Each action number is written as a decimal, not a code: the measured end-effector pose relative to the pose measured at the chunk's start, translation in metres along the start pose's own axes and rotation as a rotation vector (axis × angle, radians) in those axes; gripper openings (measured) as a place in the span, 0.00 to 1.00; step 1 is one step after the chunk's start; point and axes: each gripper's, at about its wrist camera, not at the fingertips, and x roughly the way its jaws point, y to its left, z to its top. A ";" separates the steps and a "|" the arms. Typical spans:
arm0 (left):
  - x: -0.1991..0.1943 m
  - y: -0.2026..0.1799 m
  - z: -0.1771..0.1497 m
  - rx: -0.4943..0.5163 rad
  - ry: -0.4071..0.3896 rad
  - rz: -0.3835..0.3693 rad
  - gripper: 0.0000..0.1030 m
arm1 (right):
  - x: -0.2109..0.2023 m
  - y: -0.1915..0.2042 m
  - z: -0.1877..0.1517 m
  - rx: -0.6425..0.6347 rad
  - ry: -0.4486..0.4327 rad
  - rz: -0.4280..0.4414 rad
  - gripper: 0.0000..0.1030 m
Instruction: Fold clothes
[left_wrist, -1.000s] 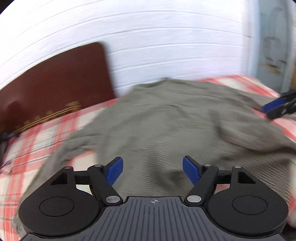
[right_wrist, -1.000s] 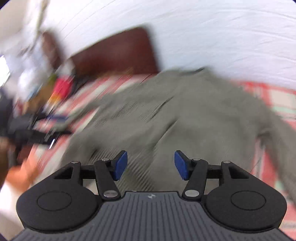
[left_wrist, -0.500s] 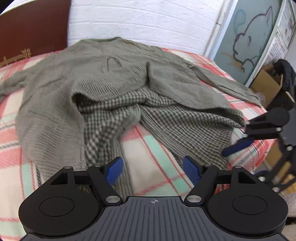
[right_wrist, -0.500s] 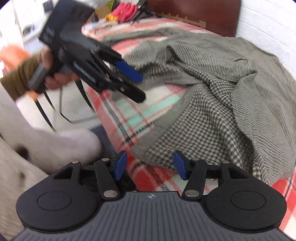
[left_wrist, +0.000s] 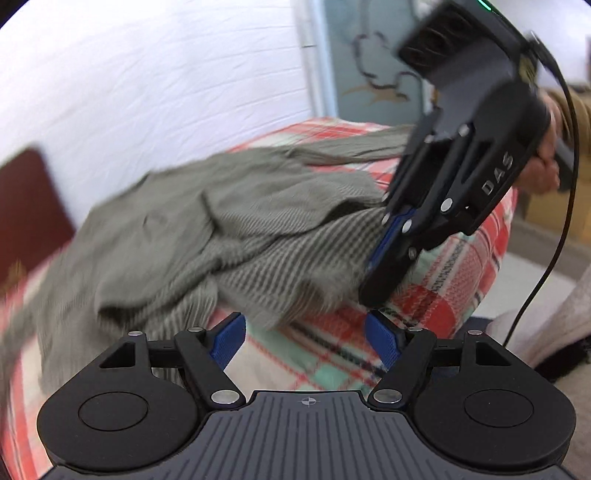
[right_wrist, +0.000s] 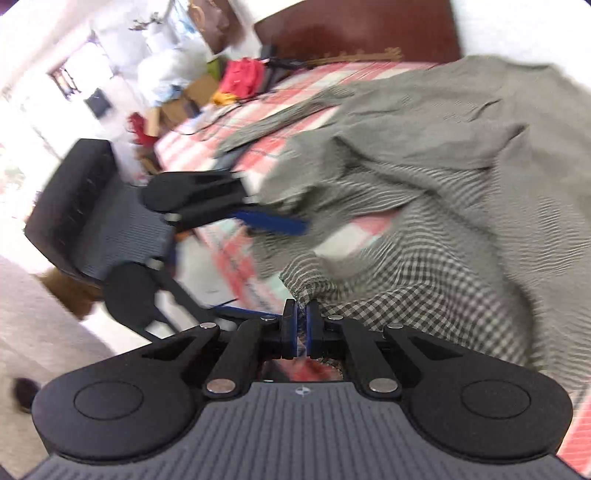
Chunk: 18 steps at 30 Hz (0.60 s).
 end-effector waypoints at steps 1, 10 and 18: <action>0.005 -0.004 0.002 0.039 -0.001 -0.002 0.81 | 0.000 -0.002 0.001 0.019 0.003 0.020 0.05; 0.040 0.014 0.012 -0.016 -0.039 -0.131 0.01 | -0.052 -0.005 -0.010 0.128 -0.129 -0.095 0.35; 0.028 0.029 0.003 -0.145 -0.049 -0.148 0.01 | -0.061 -0.008 -0.017 0.034 -0.167 -0.595 0.35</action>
